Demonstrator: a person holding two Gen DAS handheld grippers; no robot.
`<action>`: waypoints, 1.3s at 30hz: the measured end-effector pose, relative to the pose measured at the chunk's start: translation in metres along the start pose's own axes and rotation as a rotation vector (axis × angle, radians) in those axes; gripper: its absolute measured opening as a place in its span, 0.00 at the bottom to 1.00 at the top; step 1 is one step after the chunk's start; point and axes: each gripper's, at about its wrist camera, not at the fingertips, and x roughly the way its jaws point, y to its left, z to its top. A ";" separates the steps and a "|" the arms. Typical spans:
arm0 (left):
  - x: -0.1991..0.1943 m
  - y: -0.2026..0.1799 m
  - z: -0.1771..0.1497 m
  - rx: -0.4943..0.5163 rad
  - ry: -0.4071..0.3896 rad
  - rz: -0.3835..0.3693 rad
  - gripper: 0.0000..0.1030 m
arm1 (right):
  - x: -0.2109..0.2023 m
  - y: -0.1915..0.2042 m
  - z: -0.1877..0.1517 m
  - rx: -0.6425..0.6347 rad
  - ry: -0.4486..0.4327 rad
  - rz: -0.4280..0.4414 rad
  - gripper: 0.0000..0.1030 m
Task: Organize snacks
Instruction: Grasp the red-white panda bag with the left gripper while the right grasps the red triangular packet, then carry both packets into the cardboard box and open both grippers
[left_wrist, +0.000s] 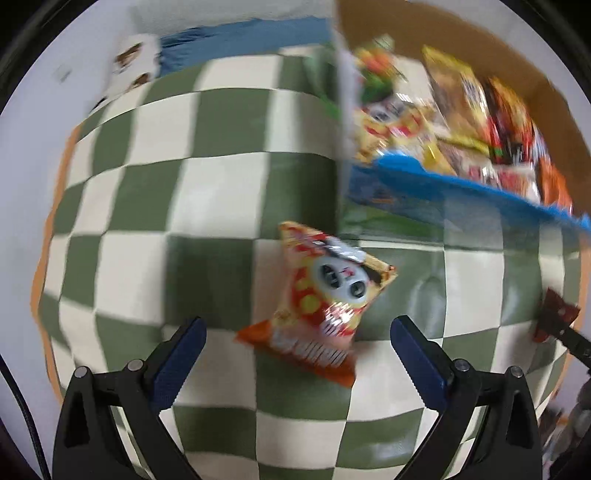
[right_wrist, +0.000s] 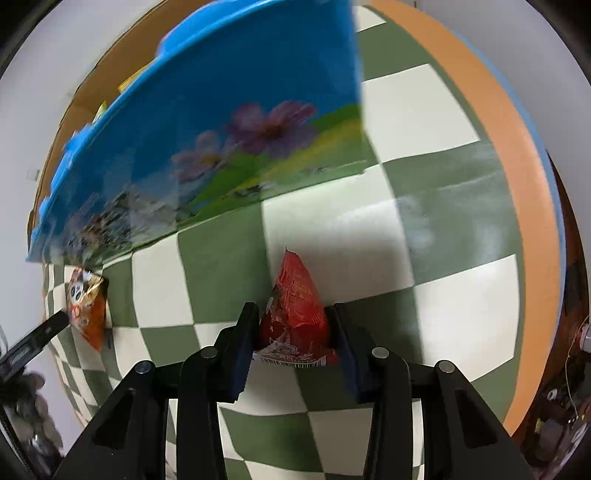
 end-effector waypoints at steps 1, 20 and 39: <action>0.005 -0.005 0.002 0.027 0.010 0.007 0.99 | 0.000 0.002 0.002 -0.005 0.006 0.002 0.41; 0.012 -0.049 -0.093 -0.011 0.151 -0.197 0.45 | 0.009 0.048 -0.077 -0.145 0.140 0.077 0.40; 0.060 -0.083 -0.100 -0.011 0.233 -0.194 0.64 | 0.051 0.042 -0.115 -0.068 0.243 0.068 0.50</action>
